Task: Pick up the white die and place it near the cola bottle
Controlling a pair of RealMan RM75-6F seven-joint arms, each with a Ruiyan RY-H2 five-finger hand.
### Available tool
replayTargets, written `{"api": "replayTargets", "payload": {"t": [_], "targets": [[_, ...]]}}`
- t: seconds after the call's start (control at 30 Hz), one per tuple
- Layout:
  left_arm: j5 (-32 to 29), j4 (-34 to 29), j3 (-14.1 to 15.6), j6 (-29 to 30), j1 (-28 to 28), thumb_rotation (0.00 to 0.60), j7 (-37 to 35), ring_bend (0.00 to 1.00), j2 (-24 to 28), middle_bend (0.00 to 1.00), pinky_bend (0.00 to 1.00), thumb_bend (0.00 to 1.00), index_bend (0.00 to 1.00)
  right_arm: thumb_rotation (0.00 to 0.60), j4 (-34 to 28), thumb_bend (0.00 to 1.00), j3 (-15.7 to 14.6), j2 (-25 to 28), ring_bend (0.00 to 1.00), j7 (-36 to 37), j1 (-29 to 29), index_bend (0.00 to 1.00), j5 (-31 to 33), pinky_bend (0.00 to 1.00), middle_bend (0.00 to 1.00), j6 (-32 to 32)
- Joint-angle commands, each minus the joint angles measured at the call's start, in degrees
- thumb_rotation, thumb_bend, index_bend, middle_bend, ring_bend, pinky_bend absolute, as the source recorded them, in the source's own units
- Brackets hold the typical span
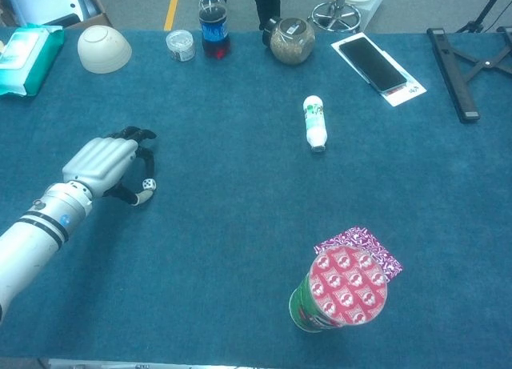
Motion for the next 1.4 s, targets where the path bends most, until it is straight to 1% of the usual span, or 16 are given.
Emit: {"api": "replayTargets", "payload": {"t": [0.03,0.23,0.43,0.6,0.77,0.93,1.07,1.17,1.27,1.4], "targets": [[0.2,-0.1,0.0,0.1,0.0,0.6,-0.1,0.0,0.0,0.11,0.13,0.27,0.54,0.6,0.1,0.05,0.0,-0.1,0.21,0.1,0.0,0.39,0.0,0.49,0.28,-0.1],[1.3,-1.3,0.3,1.1,0.2,0.6,-0.4,0.0,0.5,0.11,0.13,0.27,0.56,0.6,0.3,0.05,0.0,-0.2,0.22,0.2,0.0,0.39,-0.1,0.49,0.28,0.0],[3.6,-4.3,0.7,3.2,0.6,0.6,-0.2,0.0,1.9,0.12,0.13,0.27,0.56,0.6,0.3,0.05,0.0,-0.2,0.22,0.3,-0.1,0.39,-0.3,0.49,0.28,0.2],[7.5,-7.0,1.1,6.5,1.3,0.6,-0.6,0.0,4.1,0.12,0.13,0.27,0.56,0.6,0.2,0.05,0.0,-0.1,0.21,0.5,-0.4,0.39,-0.3,0.49,0.28,0.6],[12.3,-8.4,1.0,10.1,2.3,0.6,-3.1,0.01,7.2,0.12,0.13,0.27,0.57,0.6,0.6,0.05,-0.1,-0.3,0.21,1.0,-0.9,0.39,0.0,0.49,0.28,0.9],[15.5,-9.5,0.3,12.7,2.8,0.6,-4.5,0.0,10.2,0.12,0.13,0.27,0.57,0.6,1.3,0.05,-0.2,-0.7,0.22,1.5,-1.2,0.39,0.6,0.49,0.28,0.8],[16.7,-12.3,-1.1,13.0,1.9,0.6,-2.2,0.01,12.6,0.12,0.13,0.27,0.57,0.6,1.8,0.05,-0.2,-1.2,0.21,1.6,-1.3,0.39,0.6,0.49,0.28,0.6],[17.3,-13.9,-1.6,13.5,1.8,0.6,-0.9,0.01,13.6,0.12,0.13,0.27,0.57,0.6,2.0,0.05,-0.2,-1.5,0.22,1.9,-1.4,0.39,0.6,0.49,0.28,0.8],[17.3,-14.1,-0.6,14.1,3.0,0.6,-1.0,0.0,14.5,0.12,0.13,0.27,0.57,0.6,2.4,0.05,-0.3,-1.8,0.21,2.4,-1.7,0.39,0.7,0.49,0.28,0.8],[16.0,-12.1,1.8,14.5,5.5,0.6,-2.4,0.0,15.0,0.11,0.13,0.27,0.57,0.6,2.8,0.05,-0.4,-2.0,0.21,2.6,-1.9,0.39,1.1,0.49,0.28,0.5]]}}
